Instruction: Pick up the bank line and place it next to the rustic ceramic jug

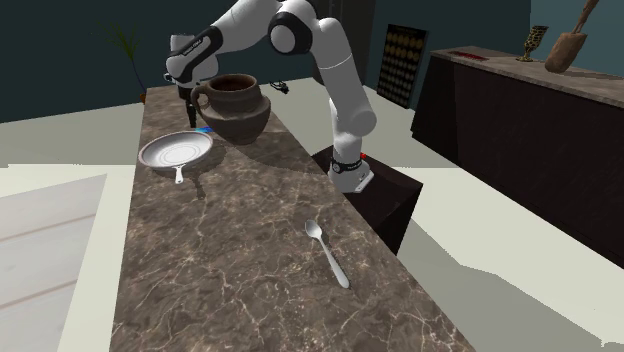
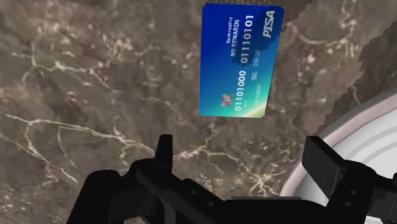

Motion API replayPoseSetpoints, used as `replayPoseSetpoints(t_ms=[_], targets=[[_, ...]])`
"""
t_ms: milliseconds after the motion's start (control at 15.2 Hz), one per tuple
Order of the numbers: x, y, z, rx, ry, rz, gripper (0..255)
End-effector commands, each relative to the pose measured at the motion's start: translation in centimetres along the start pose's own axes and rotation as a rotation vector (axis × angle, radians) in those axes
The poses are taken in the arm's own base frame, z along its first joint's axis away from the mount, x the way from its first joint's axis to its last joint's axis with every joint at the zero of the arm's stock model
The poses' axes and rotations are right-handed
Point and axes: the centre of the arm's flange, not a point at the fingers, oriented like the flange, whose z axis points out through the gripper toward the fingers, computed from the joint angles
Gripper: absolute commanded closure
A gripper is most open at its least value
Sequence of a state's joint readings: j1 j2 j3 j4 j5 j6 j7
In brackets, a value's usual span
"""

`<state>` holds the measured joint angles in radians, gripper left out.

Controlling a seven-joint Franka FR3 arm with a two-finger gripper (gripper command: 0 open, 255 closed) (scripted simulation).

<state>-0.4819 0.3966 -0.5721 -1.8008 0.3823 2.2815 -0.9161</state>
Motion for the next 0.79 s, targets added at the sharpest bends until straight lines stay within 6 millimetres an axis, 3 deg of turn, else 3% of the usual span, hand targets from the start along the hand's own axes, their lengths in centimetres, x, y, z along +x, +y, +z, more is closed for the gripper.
replayPoseSetpoints(t_ms=[0,198,726], targets=[[-0.5,-0.4,0.9,0.022,-0.037,0.002,0],[-0.3,-0.3,-2.8,0.022,-0.037,0.002,0],[-0.3,-0.3,-2.8,0.022,-0.037,0.002,0]])
